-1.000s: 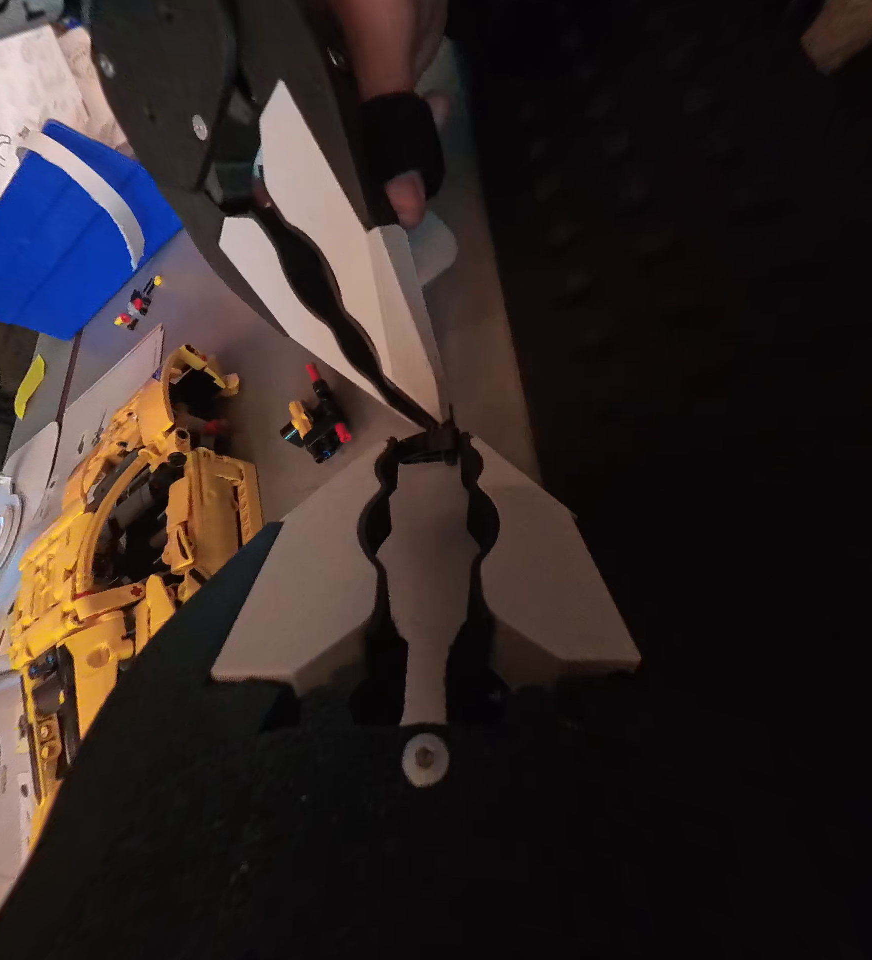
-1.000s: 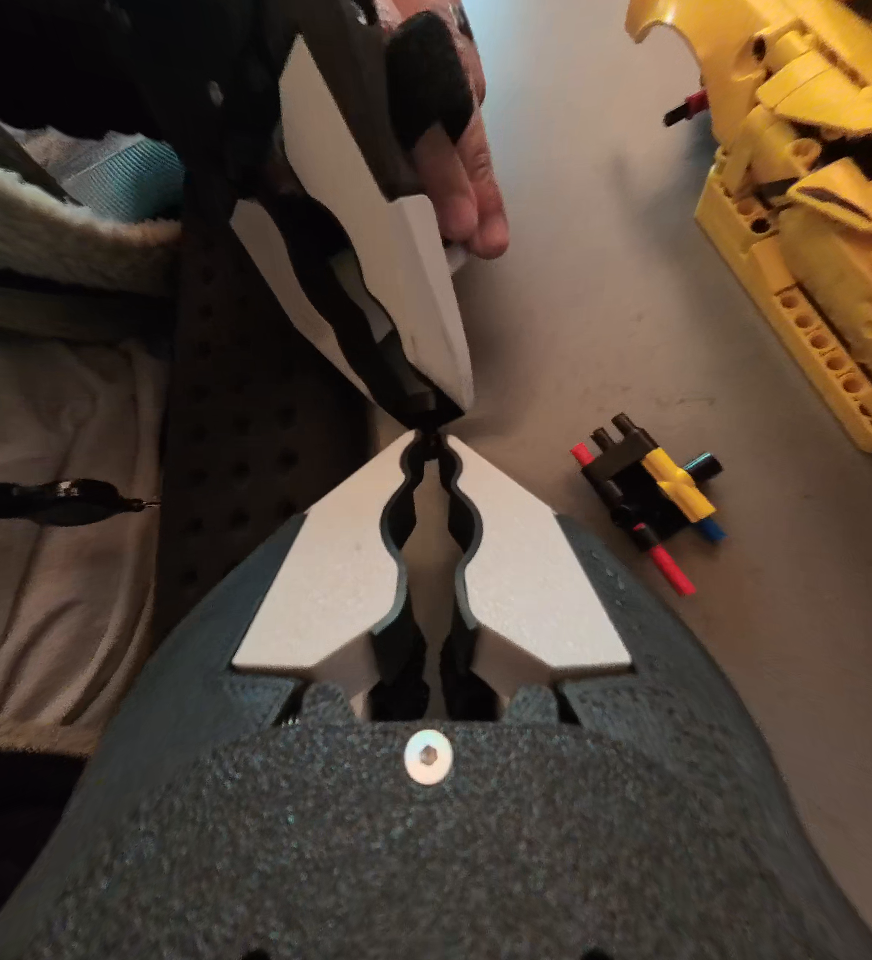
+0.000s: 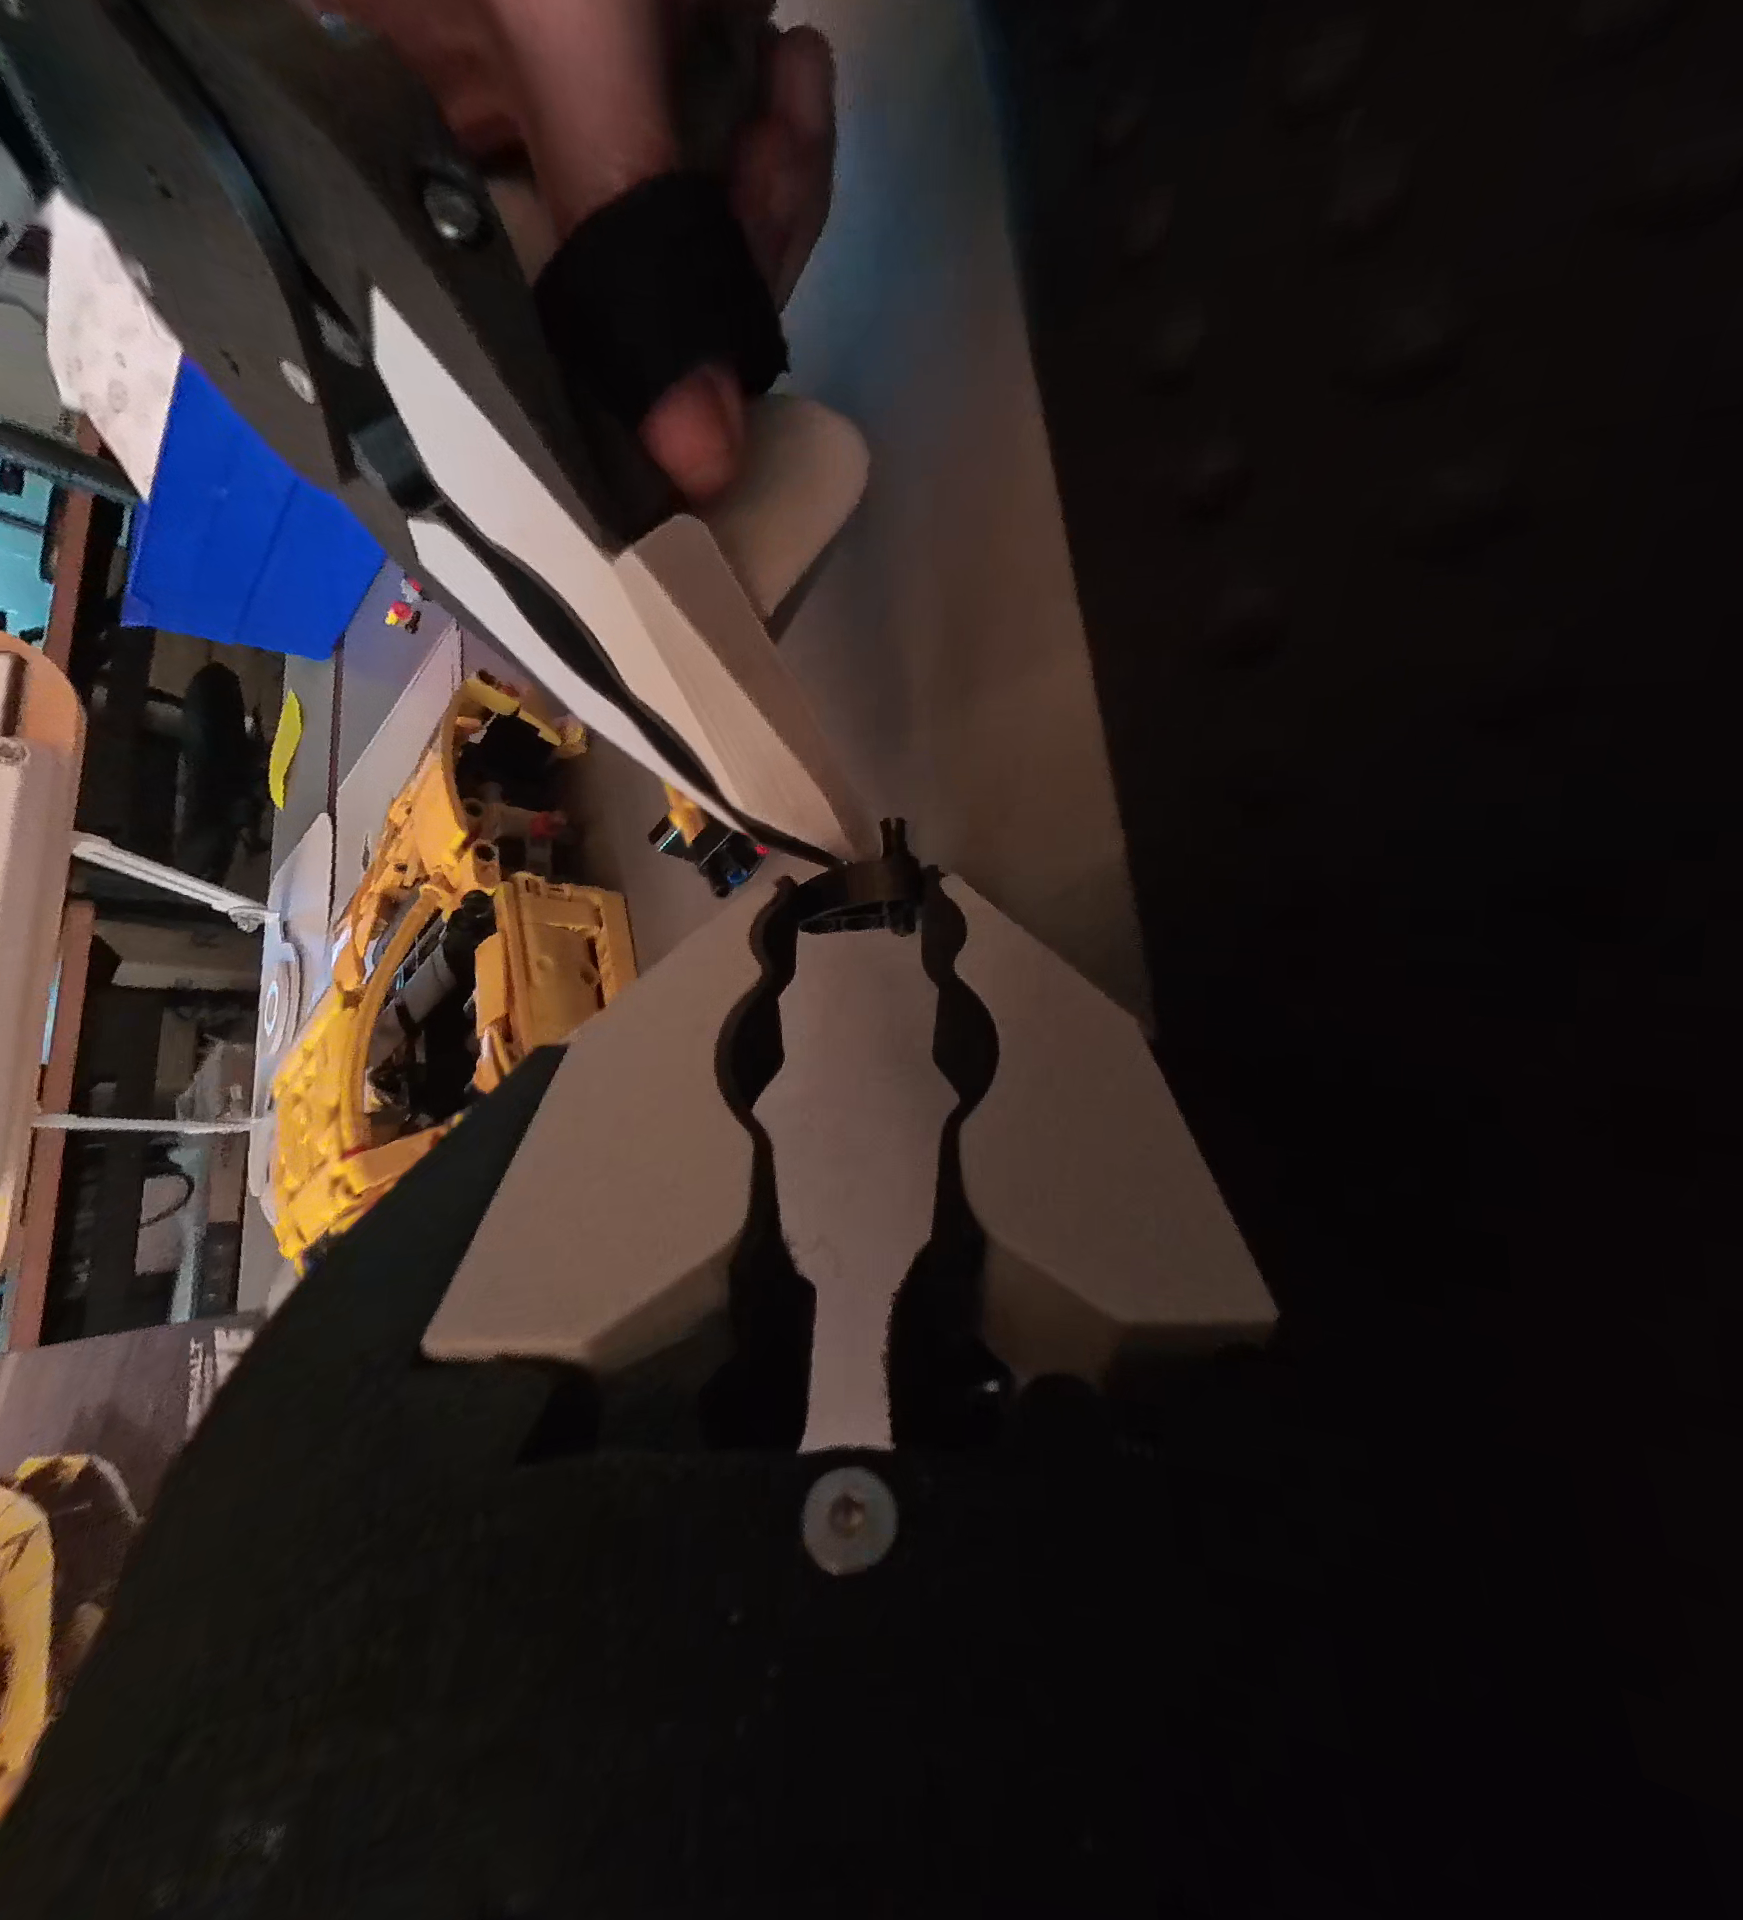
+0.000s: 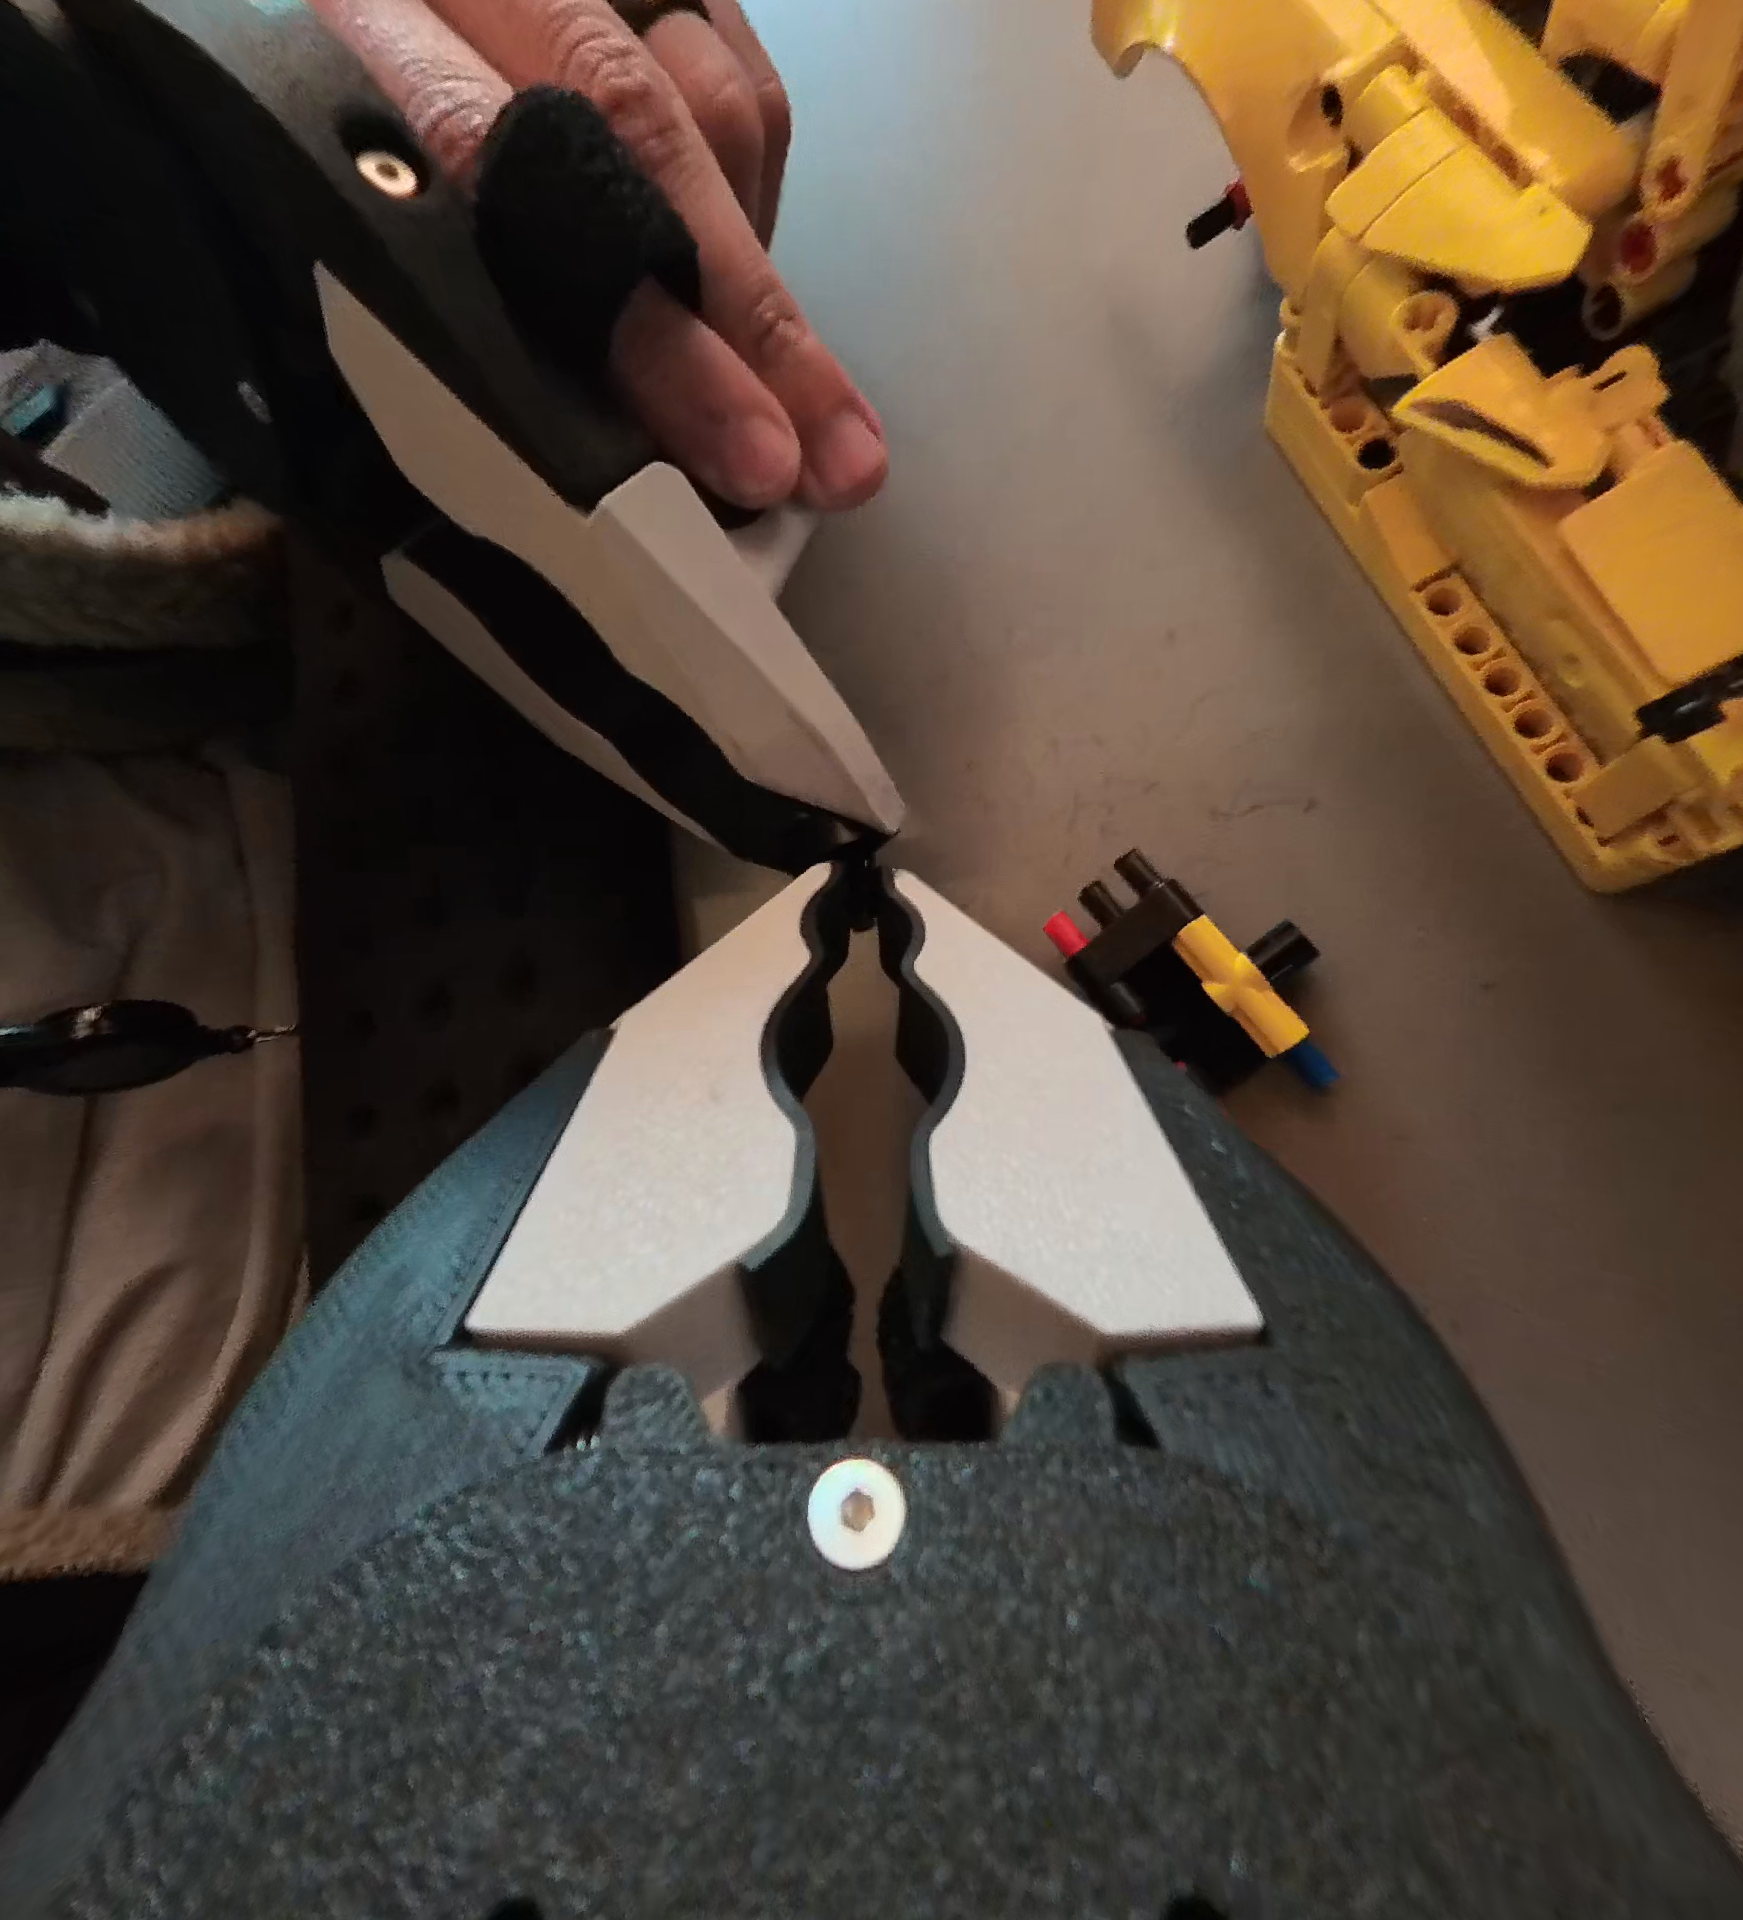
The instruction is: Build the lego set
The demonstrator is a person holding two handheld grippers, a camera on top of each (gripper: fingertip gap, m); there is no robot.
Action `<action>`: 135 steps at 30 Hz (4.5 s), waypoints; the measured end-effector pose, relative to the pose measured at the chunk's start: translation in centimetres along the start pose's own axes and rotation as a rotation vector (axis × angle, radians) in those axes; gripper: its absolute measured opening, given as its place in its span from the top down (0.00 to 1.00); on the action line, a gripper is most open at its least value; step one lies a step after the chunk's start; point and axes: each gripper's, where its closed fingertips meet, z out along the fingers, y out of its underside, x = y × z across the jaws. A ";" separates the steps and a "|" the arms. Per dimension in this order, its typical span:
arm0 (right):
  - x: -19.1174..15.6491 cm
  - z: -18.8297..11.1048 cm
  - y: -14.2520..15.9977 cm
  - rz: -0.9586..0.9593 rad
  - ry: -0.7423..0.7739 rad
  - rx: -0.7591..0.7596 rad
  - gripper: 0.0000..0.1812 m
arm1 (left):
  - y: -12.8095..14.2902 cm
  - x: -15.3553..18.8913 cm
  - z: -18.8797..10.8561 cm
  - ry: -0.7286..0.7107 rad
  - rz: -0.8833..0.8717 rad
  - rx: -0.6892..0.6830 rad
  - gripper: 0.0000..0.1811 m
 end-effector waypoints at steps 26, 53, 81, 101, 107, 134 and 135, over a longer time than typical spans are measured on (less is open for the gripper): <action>-3.7 -4.3 -3.4 0.101 -0.500 0.367 0.98 | -5.2 -3.5 -3.9 -0.068 -0.215 0.414 0.90; -2.2 -7.0 -8.2 -0.396 0.431 0.412 0.98 | -3.6 -10.5 -7.5 0.463 -1.569 0.955 0.91; -1.5 -2.8 -1.0 -0.335 0.189 0.083 0.98 | -2.9 -10.3 -6.5 0.556 -1.725 0.989 0.91; -0.2 -1.6 1.6 -0.312 0.178 0.087 0.94 | -2.9 -8.3 -4.4 0.490 -1.631 0.745 0.91; -1.7 -7.0 -5.9 -0.293 0.246 0.539 0.87 | -3.0 -8.5 -4.8 0.541 -1.675 0.795 0.91; -3.3 -7.5 -7.3 -0.022 -0.111 0.680 0.98 | -4.8 -7.9 -5.7 0.337 -1.271 0.721 0.91; -3.0 -7.4 -6.9 -0.051 -0.069 0.654 0.96 | -4.4 -7.9 -5.7 0.314 -1.265 0.703 0.91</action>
